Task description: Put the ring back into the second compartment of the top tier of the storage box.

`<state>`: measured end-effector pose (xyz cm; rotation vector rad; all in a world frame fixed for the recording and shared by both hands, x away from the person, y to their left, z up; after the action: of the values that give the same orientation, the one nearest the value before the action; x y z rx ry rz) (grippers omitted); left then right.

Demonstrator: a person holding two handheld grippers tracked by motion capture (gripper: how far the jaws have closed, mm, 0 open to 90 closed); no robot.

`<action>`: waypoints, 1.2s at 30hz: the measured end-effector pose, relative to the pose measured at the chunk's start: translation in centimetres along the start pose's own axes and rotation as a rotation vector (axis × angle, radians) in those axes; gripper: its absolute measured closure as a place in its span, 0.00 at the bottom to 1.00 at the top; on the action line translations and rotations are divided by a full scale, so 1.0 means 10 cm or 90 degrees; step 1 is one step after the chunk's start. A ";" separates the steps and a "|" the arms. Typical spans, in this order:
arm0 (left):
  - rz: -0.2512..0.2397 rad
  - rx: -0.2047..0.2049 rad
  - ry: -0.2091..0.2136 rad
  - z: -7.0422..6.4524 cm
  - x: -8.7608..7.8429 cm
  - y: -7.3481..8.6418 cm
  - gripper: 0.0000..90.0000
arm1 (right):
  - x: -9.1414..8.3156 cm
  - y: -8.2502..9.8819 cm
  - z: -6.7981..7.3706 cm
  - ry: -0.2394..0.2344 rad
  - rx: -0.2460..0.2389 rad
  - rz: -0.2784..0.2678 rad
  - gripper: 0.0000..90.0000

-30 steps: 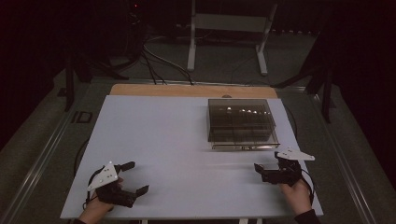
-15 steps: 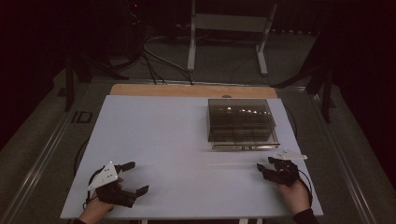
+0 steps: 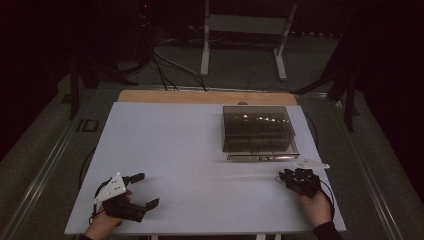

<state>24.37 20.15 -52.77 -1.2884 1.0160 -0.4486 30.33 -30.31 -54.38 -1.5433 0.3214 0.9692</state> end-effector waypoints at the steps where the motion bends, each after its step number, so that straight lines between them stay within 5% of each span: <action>1: 0.000 0.000 0.000 0.00 0.00 0.00 0.00 | 0.01 0.00 0.01 0.002 -0.002 0.002 0.80; 21: -0.001 -0.002 0.002 0.00 0.00 0.00 0.00 | 0.11 0.03 0.05 0.003 -0.038 0.029 0.95; 36: 0.002 -0.005 0.003 0.01 0.00 0.00 0.00 | 0.11 0.02 0.10 0.014 -0.058 0.029 0.96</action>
<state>24.43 20.20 -52.80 -1.2933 1.0244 -0.4450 30.45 -29.10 -55.19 -1.6363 0.3337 1.0150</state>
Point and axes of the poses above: each handheld gripper's, and its own axes: x roughly forward along the jaws, y roughly out of its underside, z roughly to its left, the point moved 4 cm from there along x, roughly forward along the jaws, and after that the axes turned 5 degrees about x, right-handed, at the moved point
